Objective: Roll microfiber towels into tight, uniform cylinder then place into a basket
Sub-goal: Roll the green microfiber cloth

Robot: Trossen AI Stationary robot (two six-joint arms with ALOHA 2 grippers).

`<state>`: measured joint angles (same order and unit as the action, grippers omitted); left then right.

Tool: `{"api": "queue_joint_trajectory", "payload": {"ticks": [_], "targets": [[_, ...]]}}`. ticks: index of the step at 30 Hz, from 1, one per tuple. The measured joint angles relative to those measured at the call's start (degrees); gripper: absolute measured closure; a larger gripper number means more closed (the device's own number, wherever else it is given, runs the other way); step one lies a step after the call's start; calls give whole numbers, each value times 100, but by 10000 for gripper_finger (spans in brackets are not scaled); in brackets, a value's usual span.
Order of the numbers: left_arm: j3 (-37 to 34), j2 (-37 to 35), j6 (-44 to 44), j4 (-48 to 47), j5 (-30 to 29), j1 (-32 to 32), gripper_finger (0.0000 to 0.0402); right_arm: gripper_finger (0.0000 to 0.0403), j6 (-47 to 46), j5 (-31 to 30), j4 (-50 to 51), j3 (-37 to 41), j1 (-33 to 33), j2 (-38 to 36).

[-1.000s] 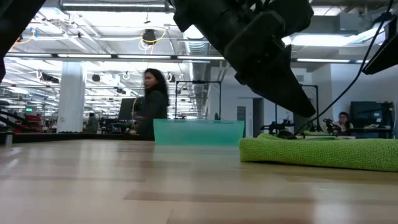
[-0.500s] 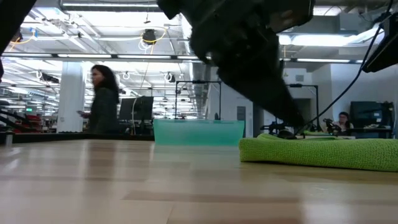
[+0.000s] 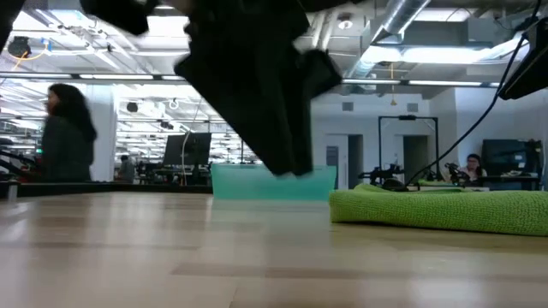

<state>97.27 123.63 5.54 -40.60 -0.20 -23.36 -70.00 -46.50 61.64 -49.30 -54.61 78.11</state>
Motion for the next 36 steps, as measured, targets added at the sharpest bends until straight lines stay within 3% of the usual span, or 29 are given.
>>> {"api": "queue_joint_trajectory", "payload": {"ticks": [5, 10, 17, 22, 25, 27, 31, 36], "targets": [[-228, -464, 80, -478, -508, -109, 292, 264, -1, 0, -45, 0, 0, 0], [-1704, -1552, -285, 338, -696, -86, 292, 266, -2, -2, -74, 0, 0, 0], [-4303, -3198, 187, 4306, -1253, 46, 292, 264, 1, -12, -72, 0, 117, 0], [-5450, -3459, 447, 7200, -1252, 469, 292, 266, 8, -19, -67, 0, 379, 0], [-5610, -3285, 185, 8251, -894, 808, 292, 266, 299, -11, -62, -1, 531, 0], [-5556, -3109, -78, 8478, -617, 1032, 292, 265, 773, -9, -61, -2, 648, 0], [-5109, -2684, -218, 8262, -464, 1378, 292, 265, 1369, -6, -67, -2, 975, 0], [-4392, -1914, -148, 7873, -455, 1590, 292, 266, 1444, 275, -83, -2, 1272, 0]]}}
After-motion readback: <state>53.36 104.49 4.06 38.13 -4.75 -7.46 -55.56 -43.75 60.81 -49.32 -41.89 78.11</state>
